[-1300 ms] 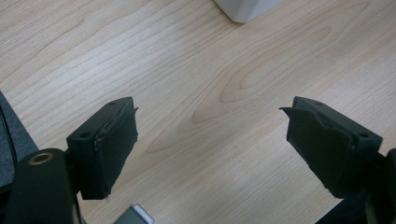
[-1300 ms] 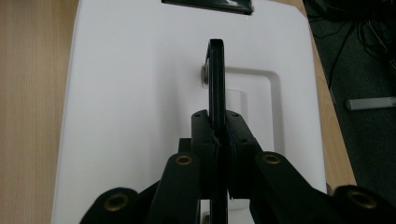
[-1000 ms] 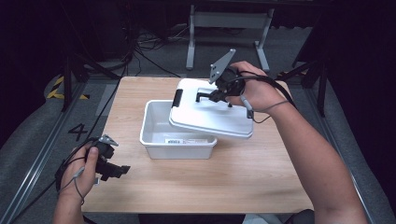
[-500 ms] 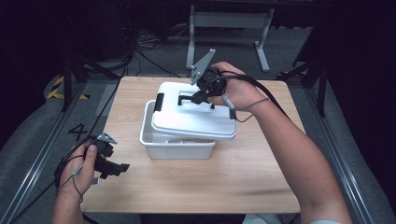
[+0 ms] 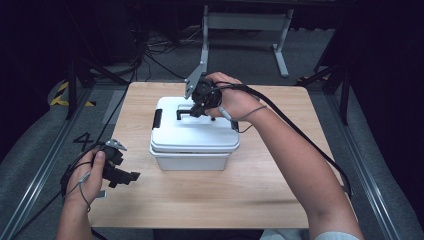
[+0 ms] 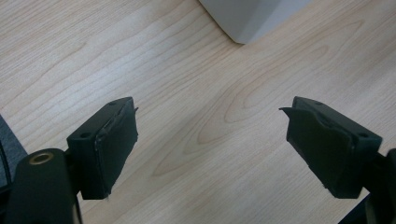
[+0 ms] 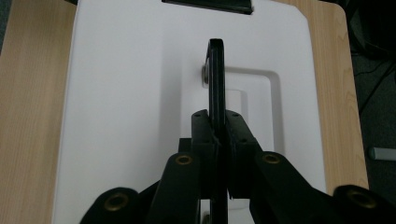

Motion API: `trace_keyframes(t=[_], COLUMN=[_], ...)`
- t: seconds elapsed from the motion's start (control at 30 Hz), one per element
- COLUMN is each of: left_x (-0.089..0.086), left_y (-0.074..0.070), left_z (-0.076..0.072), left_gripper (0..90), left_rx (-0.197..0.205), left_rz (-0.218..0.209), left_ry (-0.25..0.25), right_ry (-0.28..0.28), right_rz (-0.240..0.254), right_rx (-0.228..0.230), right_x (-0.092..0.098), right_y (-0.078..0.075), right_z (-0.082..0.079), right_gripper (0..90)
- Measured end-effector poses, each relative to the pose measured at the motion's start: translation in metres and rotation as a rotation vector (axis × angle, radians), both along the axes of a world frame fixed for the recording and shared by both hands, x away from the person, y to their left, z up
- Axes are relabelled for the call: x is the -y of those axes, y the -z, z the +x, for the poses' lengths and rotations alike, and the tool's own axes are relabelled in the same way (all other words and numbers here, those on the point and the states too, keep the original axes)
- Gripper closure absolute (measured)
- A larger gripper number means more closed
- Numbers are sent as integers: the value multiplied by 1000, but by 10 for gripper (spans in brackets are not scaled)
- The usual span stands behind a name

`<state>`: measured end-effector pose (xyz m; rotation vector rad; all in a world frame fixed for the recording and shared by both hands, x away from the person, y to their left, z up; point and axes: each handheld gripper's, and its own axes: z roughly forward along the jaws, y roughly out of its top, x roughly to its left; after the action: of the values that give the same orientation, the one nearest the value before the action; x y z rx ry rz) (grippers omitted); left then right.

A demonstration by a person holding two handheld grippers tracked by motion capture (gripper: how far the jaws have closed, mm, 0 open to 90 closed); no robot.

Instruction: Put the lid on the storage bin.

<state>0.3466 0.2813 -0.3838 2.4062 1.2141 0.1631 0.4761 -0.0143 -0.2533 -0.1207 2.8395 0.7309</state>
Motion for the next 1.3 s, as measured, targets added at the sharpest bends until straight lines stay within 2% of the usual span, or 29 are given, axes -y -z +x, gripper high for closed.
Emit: trace_keyframes(t=[0.3,0.53,0.83,0.93,1.0,1.17,1.3], left_x=[0,-2,-2,-2,-3,-2,-1], left_y=[0,0,1,1,1,1,1], left_z=[-1,-2,-1,-1,-1,-1,-1], left_gripper=[168,168,168,168,168,167,168], left_rx=[1,0,-2,-3,-2,-4,-5], left_rz=[-4,-4,-2,-4,-4,-1,-3], left_ry=[-7,-9,-6,-8,-8,-8,-5], right_ry=[-23,-13,-12,-13,-6,-3,5], right_rz=[-8,-27,-21,-28,-51,-17,-12], right_rx=[-20,-27,-35,-41,-37,-51,-57], right_x=[-9,-14,-17,-19,-19,-15,-14], right_y=[13,21,27,30,33,37,37], right_z=[3,6,8,8,8,9,8], right_gripper=[845,844,844,843,842,844,842])
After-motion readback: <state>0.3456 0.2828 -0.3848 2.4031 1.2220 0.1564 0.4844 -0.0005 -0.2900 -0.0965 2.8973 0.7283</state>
